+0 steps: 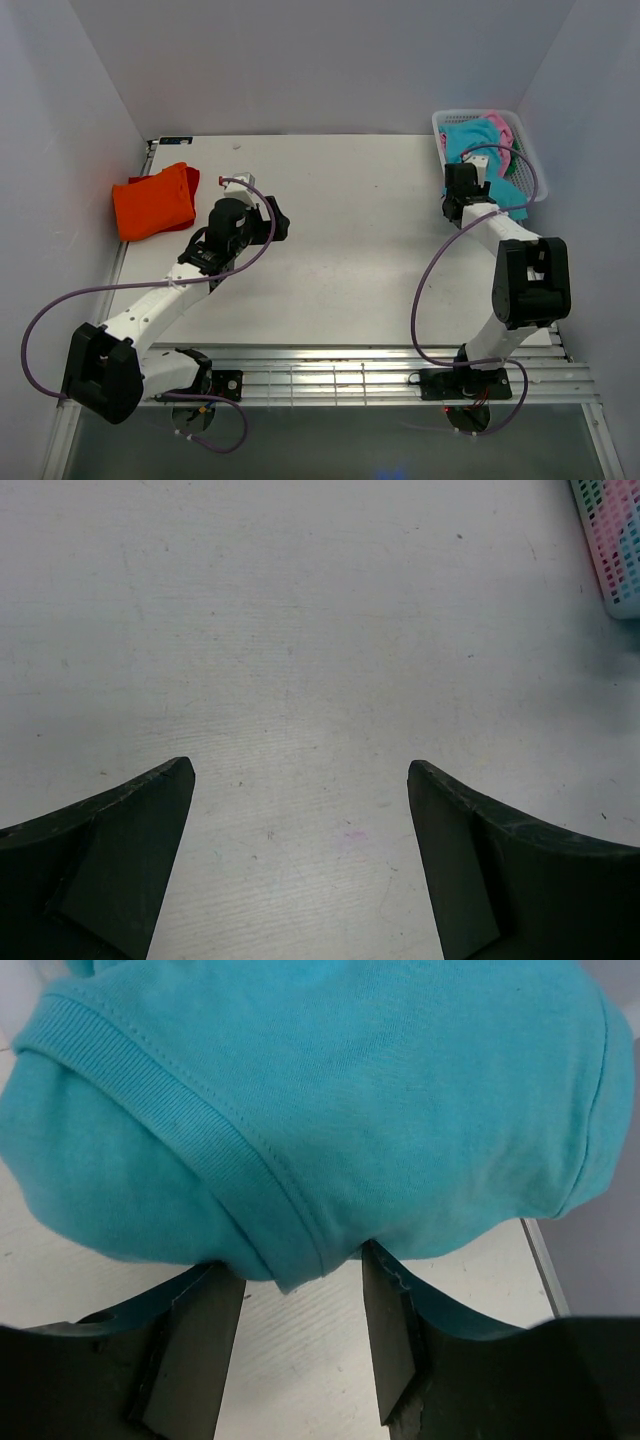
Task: Fold and stack the t-shirts
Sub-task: Grab crumpled tshirt from bin with the right arm, then move the tshirt to the center of the board
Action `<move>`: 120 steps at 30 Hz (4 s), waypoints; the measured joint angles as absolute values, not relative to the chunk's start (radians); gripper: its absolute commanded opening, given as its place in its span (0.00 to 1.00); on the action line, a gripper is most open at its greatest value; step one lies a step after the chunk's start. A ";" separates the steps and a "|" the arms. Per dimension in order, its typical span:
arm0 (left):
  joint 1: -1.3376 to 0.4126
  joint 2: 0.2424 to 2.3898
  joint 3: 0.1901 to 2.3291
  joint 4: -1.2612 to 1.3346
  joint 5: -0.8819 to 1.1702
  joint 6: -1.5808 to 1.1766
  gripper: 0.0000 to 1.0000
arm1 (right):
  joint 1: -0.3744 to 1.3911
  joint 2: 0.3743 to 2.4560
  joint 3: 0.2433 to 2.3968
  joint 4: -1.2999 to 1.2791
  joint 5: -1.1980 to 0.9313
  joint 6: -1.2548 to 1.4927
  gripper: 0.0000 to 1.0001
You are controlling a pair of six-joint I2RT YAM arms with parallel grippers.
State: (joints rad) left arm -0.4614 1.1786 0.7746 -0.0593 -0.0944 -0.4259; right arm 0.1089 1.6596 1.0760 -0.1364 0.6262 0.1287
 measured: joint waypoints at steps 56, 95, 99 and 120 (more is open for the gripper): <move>-0.461 1.071 0.757 -0.071 -0.150 -0.490 0.98 | 0.443 1.928 2.286 0.217 -1.065 0.810 0.08; -0.461 1.039 0.611 -0.050 -0.164 -0.538 0.94 | 0.439 1.439 1.185 -0.512 0.455 0.175 0.81; -0.461 1.037 0.556 -0.035 -0.144 -0.544 0.94 | 0.451 1.447 1.182 -0.444 0.307 0.133 0.80; -0.461 1.048 0.477 0.028 -0.081 -0.606 0.94 | 0.655 1.766 1.266 -0.255 -0.154 0.008 0.61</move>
